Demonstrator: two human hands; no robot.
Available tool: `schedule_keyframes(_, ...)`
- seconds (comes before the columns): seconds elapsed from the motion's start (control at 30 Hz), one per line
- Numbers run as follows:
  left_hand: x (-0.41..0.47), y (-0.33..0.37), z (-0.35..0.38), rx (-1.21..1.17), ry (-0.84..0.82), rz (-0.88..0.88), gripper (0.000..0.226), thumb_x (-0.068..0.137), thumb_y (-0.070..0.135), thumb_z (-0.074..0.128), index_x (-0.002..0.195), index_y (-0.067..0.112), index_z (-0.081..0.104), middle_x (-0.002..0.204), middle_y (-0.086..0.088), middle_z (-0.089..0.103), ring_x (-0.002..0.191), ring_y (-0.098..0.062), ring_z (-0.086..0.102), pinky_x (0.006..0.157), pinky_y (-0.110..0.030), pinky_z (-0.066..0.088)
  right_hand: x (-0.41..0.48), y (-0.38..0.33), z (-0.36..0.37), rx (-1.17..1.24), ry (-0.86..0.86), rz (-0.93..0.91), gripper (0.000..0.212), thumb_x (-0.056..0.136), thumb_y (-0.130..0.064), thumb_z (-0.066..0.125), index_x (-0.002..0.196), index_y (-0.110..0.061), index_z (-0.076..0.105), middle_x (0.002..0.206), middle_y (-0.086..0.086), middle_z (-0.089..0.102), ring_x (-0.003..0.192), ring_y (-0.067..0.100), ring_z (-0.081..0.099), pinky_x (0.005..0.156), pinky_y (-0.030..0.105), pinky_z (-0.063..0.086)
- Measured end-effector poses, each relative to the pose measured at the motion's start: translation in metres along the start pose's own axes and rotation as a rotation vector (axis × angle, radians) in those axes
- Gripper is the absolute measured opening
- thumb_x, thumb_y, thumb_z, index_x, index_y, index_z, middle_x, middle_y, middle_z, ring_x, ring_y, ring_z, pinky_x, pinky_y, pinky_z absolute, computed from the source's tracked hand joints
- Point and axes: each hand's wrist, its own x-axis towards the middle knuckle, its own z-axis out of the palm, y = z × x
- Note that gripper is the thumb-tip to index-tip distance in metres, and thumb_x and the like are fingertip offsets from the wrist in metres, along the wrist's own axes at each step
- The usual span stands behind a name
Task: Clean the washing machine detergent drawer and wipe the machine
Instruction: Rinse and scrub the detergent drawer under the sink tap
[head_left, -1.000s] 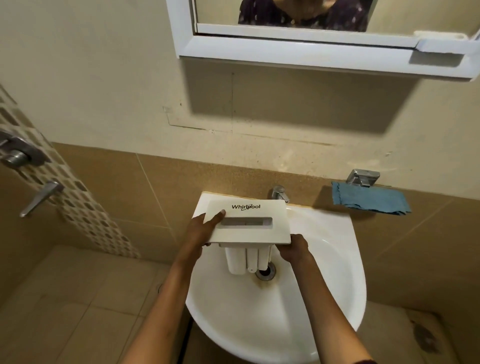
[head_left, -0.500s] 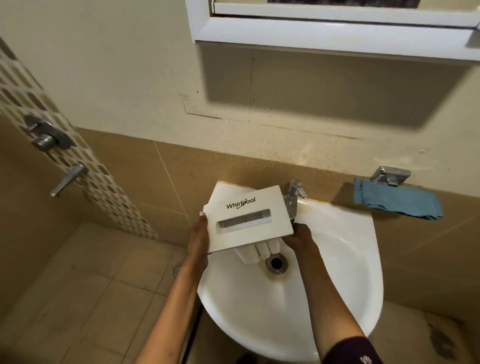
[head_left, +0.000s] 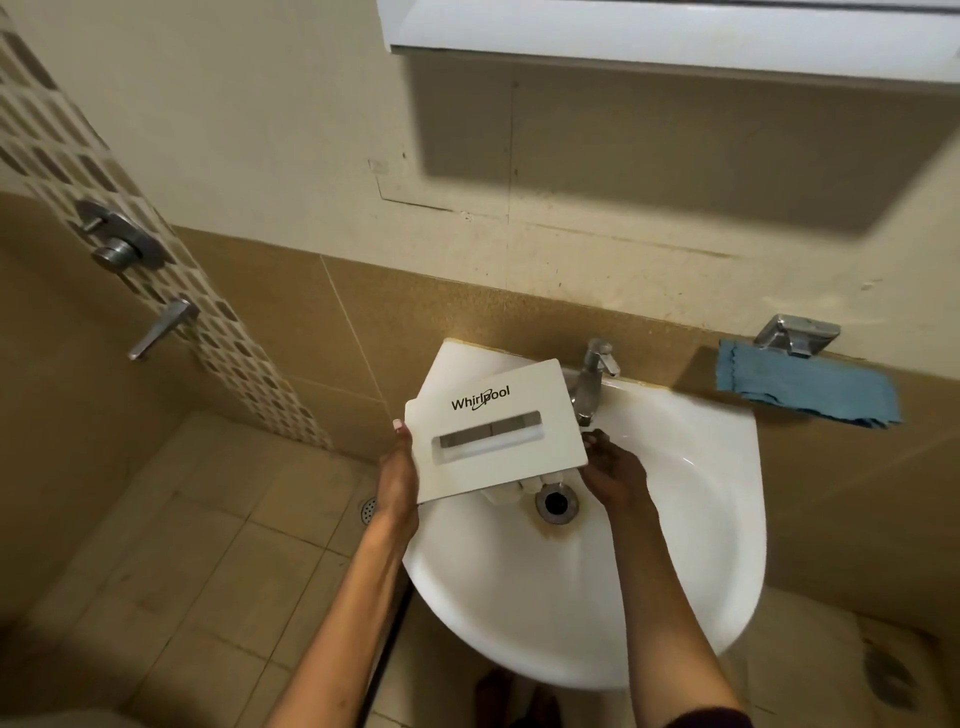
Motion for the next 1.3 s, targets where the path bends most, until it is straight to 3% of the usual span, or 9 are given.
schedule_keyframes(0.13, -0.007, -0.001, 0.005, -0.077, -0.018, -0.004, 0.052, 0.099, 0.046, 0.03, 0.132, 0.012, 0.052, 0.123, -0.008, 0.061, 0.114, -0.027, 0.058, 0.097, -0.039, 0.046, -0.035, -0.027, -0.022, 0.448, -0.096, -0.061, 0.037, 0.098, 0.005, 0.036, 0.072, -0.016, 0.054, 0.05, -0.016, 0.058, 0.06, -0.005, 0.053, 0.055, 0.001, 0.04)
schedule_keyframes(0.27, -0.011, -0.01, 0.016, -0.165, 0.047, 0.0, 0.05, 0.098, 0.048, 0.034, 0.129, 0.014, 0.054, 0.125, -0.006, 0.061, 0.111, -0.026, 0.059, 0.101, -0.044, 0.045, -0.025, -0.051, -0.032, 0.795, -0.228, -0.03, 0.047, 0.036, 0.001, 0.091, 0.07, -0.011, 0.061, 0.067, 0.0, 0.059, 0.061, 0.01, 0.058, 0.058, 0.016, 0.049)
schedule_keyframes(0.4, -0.024, -0.008, 0.036, -0.204, 0.131, 0.02, 0.048, 0.099, 0.043, 0.032, 0.129, 0.011, 0.053, 0.125, -0.008, 0.059, 0.111, -0.029, 0.057, 0.102, -0.045, 0.044, -0.023, -0.087, -0.011, 0.836, -0.315, 0.01, 0.023, 0.048, 0.004, 0.069, 0.062, -0.008, 0.057, 0.057, 0.005, 0.056, 0.051, 0.015, 0.057, 0.048, 0.019, 0.048)
schedule_keyframes(0.7, -0.042, 0.009, 0.076, -0.174, 0.094, 0.087, 0.045, 0.102, 0.034, 0.028, 0.12, 0.006, 0.058, 0.122, -0.013, 0.06, 0.108, -0.028, 0.057, 0.1, -0.038, 0.044, -0.047, -0.062, 0.034, -0.542, -0.283, -0.498, 0.034, 0.1, -0.008, 0.032, 0.109, -0.013, 0.064, 0.12, 0.002, 0.061, 0.113, 0.009, 0.051, 0.093, 0.011, 0.035)
schedule_keyframes(0.8, -0.036, 0.015, 0.079, -0.2, 0.062, 0.049, 0.043, 0.102, 0.034, 0.03, 0.121, 0.007, 0.058, 0.121, -0.012, 0.062, 0.11, -0.03, 0.058, 0.101, -0.042, 0.044, -0.052, -0.051, 0.022, -0.872, -0.548, -0.636, 0.044, 0.103, -0.032, 0.022, 0.144, -0.023, 0.033, 0.152, -0.012, 0.028, 0.141, -0.001, 0.015, 0.115, 0.022, 0.003)
schedule_keyframes(0.9, -0.033, 0.018, 0.079, -0.226, 0.044, 0.019, 0.043, 0.101, 0.035, 0.032, 0.125, 0.007, 0.054, 0.115, -0.01, 0.06, 0.109, -0.032, 0.058, 0.097, -0.045, 0.047, -0.043, -0.045, -0.008, -1.299, -0.372, -0.658, 0.092, 0.07, -0.074, -0.024, 0.148, -0.029, -0.006, 0.152, -0.019, -0.01, 0.142, -0.001, -0.009, 0.113, 0.042, -0.015)
schedule_keyframes(1.03, -0.036, 0.015, 0.081, -0.225, 0.035, 0.012, 0.043, 0.101, 0.037, 0.031, 0.128, 0.01, 0.052, 0.119, -0.01, 0.059, 0.11, -0.032, 0.057, 0.098, -0.047, 0.046, -0.021, -0.053, -0.021, -1.404, -0.032, -0.329, 0.073, 0.093, -0.06, 0.004, 0.15, -0.016, -0.009, 0.158, 0.0, -0.012, 0.146, 0.017, -0.011, 0.114, 0.054, -0.008)
schedule_keyframes(1.2, -0.034, 0.019, 0.077, -0.263, 0.053, -0.009, 0.042, 0.101, 0.032, 0.032, 0.122, 0.006, 0.057, 0.121, -0.01, 0.061, 0.111, -0.032, 0.058, 0.096, -0.036, 0.046, -0.032, -0.055, 0.046, -1.45, -0.271, -0.58, 0.093, 0.072, -0.064, -0.018, 0.151, -0.018, 0.0, 0.159, 0.002, -0.006, 0.146, 0.02, -0.008, 0.115, 0.049, -0.006)
schedule_keyframes(1.3, -0.033, 0.027, 0.069, -0.289, 0.058, -0.032, 0.038, 0.101, 0.03, 0.033, 0.122, 0.007, 0.056, 0.114, -0.008, 0.06, 0.101, -0.027, 0.058, 0.082, -0.031, 0.045, -0.027, -0.063, 0.057, -1.471, -0.381, -0.706, 0.052, 0.099, -0.046, 0.007, 0.149, -0.033, 0.005, 0.158, -0.012, 0.0, 0.147, 0.017, -0.005, 0.116, 0.05, -0.005)
